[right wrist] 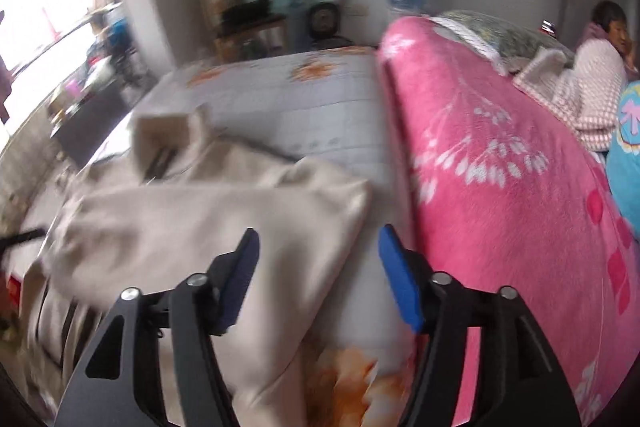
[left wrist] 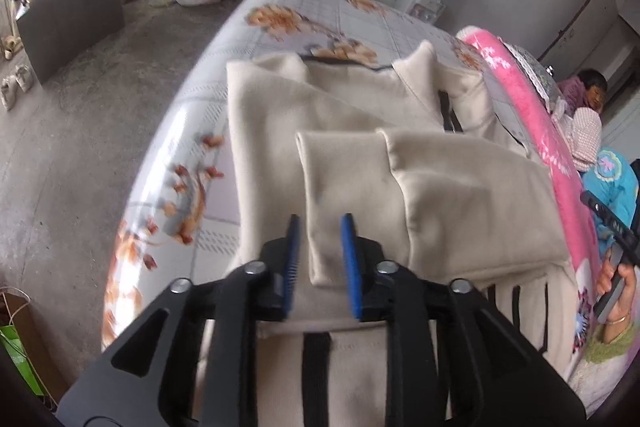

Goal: Fold large clothes

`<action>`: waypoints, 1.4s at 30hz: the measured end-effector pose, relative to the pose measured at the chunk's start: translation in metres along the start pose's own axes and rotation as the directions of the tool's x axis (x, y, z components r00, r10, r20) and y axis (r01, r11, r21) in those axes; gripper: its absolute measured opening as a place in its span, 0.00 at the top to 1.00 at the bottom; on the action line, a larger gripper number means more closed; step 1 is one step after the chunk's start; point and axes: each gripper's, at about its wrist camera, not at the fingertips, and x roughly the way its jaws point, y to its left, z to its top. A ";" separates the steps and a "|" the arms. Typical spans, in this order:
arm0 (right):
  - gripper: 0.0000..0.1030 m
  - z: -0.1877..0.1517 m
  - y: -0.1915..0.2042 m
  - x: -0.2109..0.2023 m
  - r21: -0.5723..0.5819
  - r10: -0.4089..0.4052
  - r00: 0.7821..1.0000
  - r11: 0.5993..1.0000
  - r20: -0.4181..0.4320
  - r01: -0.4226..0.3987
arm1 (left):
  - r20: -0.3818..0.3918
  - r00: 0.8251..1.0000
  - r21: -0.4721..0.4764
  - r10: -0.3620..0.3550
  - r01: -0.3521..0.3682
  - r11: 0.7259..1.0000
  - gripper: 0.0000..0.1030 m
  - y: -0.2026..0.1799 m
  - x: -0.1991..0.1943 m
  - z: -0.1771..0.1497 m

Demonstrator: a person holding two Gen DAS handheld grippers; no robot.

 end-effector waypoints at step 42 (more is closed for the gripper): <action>0.36 -0.059 0.061 0.020 -0.065 -0.078 0.988 0.995 -0.137 0.069 | 0.069 0.995 0.173 0.075 -0.086 0.981 0.52 -0.049 -0.004 -0.039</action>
